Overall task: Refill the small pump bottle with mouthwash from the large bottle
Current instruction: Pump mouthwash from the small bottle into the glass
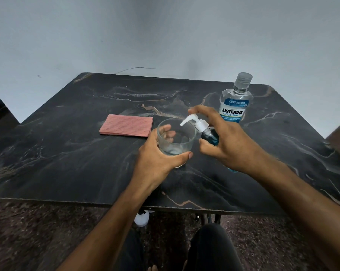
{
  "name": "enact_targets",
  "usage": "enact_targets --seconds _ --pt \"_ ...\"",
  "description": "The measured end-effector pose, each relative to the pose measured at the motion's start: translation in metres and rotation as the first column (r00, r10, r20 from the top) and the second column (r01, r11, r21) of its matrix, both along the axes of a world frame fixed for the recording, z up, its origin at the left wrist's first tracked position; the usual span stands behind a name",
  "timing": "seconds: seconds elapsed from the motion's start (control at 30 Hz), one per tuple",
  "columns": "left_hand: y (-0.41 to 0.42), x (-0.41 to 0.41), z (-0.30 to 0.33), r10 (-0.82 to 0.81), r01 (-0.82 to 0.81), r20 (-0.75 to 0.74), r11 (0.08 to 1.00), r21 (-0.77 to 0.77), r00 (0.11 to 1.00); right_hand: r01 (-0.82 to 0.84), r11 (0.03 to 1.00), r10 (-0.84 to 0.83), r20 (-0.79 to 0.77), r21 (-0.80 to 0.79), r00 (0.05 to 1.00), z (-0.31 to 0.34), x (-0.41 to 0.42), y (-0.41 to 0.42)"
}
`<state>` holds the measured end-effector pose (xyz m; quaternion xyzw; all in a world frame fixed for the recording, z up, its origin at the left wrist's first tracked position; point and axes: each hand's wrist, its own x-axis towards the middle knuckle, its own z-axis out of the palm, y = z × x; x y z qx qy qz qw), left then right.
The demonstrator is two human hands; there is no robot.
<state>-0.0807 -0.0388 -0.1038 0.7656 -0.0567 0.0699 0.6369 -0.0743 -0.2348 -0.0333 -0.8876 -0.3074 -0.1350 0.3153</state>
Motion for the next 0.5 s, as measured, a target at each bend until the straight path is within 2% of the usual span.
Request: enact_targets --seconds 0.5 --pt "0.0003 -0.0009 0.0021 0.005 -0.005 -0.011 1.0 0.018 1.0 0.016 1.0 -0.016 -0.001 0.0 1.0 0.0005 0.0002 -0.0006"
